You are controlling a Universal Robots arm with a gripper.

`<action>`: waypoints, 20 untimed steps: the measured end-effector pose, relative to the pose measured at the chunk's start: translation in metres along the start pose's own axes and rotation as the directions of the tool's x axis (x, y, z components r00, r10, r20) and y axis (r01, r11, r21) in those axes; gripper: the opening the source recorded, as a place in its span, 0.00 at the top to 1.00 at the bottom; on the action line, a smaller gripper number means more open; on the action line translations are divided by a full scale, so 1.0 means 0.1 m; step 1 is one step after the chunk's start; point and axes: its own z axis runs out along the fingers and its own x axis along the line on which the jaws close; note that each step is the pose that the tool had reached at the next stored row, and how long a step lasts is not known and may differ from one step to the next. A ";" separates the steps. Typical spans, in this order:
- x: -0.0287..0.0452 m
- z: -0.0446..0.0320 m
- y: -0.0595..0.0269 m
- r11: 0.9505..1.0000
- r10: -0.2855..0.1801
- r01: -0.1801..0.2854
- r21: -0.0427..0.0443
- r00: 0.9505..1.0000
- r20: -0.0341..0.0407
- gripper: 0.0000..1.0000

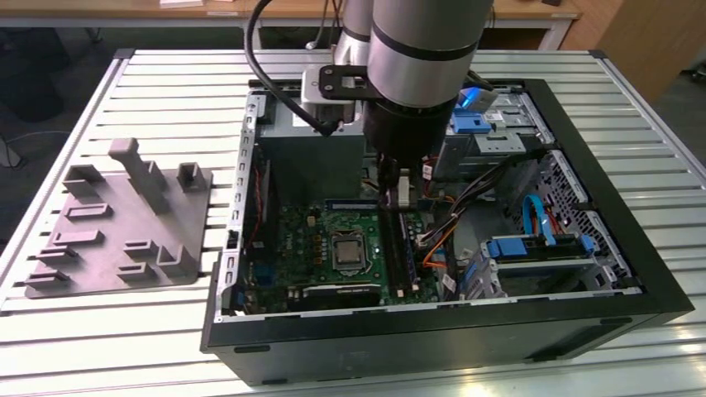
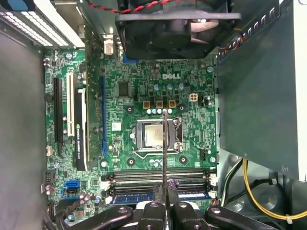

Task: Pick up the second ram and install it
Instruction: 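Pick up the second ram and move it above second insertion slot, then insert the second ram into the second slot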

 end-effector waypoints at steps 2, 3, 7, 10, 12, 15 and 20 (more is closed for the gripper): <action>0.000 0.002 -0.005 1.000 0.000 0.000 0.000 1.000 -0.001 0.86; 0.000 0.002 -0.005 1.000 0.000 0.000 0.000 1.000 -0.001 0.86; 0.000 0.003 -0.005 1.000 0.000 0.000 0.000 1.000 -0.001 0.86; 0.000 0.003 -0.005 1.000 0.000 0.000 0.000 1.000 -0.001 0.86; 0.000 0.003 -0.005 1.000 0.000 0.000 0.000 1.000 -0.001 0.86; 0.000 0.003 -0.005 1.000 0.000 0.000 0.000 1.000 -0.001 0.86; 0.000 0.004 -0.006 0.999 0.034 -0.034 0.002 0.999 -0.001 0.86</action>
